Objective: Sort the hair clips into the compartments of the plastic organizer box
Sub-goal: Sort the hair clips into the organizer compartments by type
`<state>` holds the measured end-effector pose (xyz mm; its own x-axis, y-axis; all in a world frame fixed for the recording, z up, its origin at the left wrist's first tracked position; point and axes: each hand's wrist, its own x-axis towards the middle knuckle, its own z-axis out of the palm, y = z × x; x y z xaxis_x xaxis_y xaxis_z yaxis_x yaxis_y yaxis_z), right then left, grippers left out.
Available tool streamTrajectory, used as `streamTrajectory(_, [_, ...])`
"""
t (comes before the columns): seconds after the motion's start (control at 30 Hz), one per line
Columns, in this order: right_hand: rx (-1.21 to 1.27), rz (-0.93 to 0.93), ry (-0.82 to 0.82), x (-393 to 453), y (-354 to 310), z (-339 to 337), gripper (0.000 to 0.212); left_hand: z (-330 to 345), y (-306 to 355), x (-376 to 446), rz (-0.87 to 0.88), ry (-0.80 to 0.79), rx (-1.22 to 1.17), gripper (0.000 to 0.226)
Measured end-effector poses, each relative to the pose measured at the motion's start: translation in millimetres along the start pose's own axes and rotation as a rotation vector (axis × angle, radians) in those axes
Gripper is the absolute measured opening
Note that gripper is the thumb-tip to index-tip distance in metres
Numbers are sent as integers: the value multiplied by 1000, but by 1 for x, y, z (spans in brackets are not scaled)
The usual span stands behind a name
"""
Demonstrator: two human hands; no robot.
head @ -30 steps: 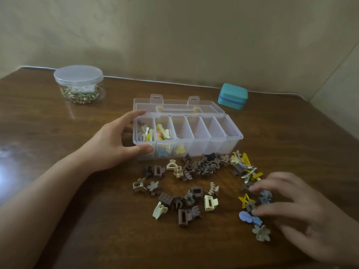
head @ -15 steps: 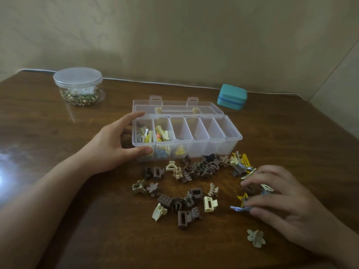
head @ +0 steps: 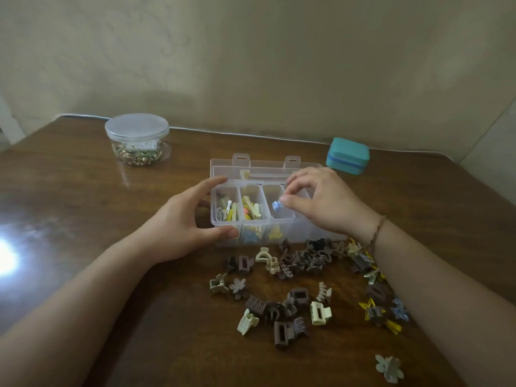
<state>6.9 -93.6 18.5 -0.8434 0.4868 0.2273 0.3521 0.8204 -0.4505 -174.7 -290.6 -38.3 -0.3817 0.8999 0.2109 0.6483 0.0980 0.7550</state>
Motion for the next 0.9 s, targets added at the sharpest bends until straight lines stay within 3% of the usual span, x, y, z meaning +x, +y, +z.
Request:
streamTrajectory(0.23, [13,-82,236,-42,5,-28,6,-1,2,1,0,-16,20,102])
streamTrajectory(0.37, [-103,-73,250,-126,28,-39,13,0,-1,1,-1,-4,22,101])
streamTrajectory(0.53, [-104,89,206,-201,47,-25,23,1,-3,2,-9,-11,4,100])
streamTrajectory(0.73, [-283,11,332,-209,48,-10,24,3,-2,1,-30,11,-7,101])
streamTrajectory(0.9, [-331,-69,254,-205,51,-10,24,2,-2,-1,-34,3,-3,98])
